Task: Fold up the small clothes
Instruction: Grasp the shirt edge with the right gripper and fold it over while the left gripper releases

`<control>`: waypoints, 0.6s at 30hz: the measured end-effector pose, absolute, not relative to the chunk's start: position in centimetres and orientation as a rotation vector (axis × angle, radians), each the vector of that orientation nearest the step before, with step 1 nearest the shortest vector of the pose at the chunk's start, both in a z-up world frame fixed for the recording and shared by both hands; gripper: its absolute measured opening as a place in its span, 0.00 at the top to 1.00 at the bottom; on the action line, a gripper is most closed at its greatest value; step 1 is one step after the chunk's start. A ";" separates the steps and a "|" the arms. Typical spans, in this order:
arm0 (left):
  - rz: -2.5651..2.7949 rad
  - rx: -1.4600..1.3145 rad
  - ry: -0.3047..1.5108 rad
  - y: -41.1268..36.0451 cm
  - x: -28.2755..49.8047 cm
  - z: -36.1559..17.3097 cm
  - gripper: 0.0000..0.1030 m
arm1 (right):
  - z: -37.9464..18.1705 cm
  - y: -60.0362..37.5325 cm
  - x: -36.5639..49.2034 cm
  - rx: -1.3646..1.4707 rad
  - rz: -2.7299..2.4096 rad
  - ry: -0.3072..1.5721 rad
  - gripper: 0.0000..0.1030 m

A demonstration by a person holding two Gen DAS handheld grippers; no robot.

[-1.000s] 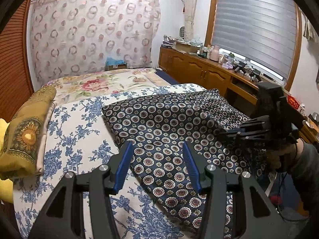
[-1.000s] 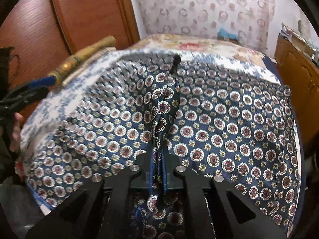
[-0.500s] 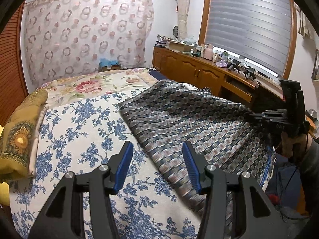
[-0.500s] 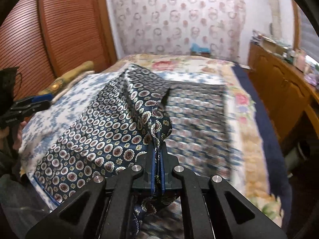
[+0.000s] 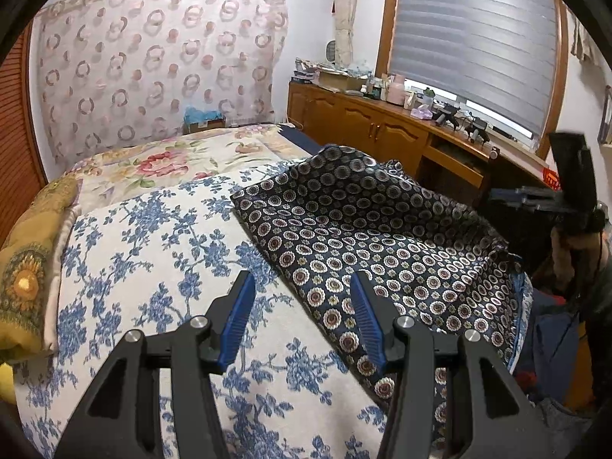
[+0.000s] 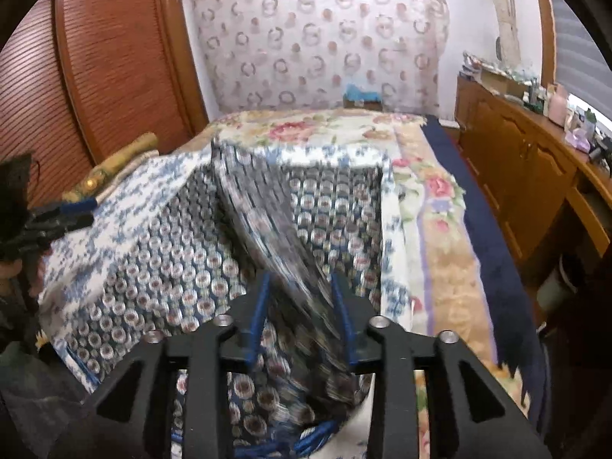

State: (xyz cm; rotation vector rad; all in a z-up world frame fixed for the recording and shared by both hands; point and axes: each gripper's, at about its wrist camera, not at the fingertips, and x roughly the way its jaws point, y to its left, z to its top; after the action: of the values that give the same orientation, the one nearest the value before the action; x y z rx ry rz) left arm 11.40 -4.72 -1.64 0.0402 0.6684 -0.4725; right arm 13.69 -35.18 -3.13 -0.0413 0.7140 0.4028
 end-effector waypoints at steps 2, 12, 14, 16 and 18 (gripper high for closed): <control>-0.474 0.045 0.677 -5.2 12.2 -1.7 0.51 | -2.3 -35.1 14.5 -0.052 0.408 0.694 0.61; -0.468 0.068 0.724 -6.5 15.4 -2.8 0.51 | -4.2 -33.5 24.4 -0.081 0.408 0.778 0.61; -0.459 0.075 0.733 -6.6 16.0 -2.9 0.51 | -4.7 -33.1 26.0 -0.090 0.417 0.793 0.61; -0.450 0.071 0.741 -6.5 16.6 -3.1 0.51 | -5.1 -32.5 27.5 -0.101 0.434 0.811 0.61; -0.445 0.059 0.752 -6.3 17.3 -3.3 0.51 | -5.4 -31.9 28.5 -0.108 0.449 0.825 0.61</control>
State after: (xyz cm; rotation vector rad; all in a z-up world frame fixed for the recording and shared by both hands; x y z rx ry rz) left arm 17.35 -6.31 -3.34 0.0587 0.7515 -0.4452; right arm 28.51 -31.89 -5.40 -0.1081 0.8248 0.4486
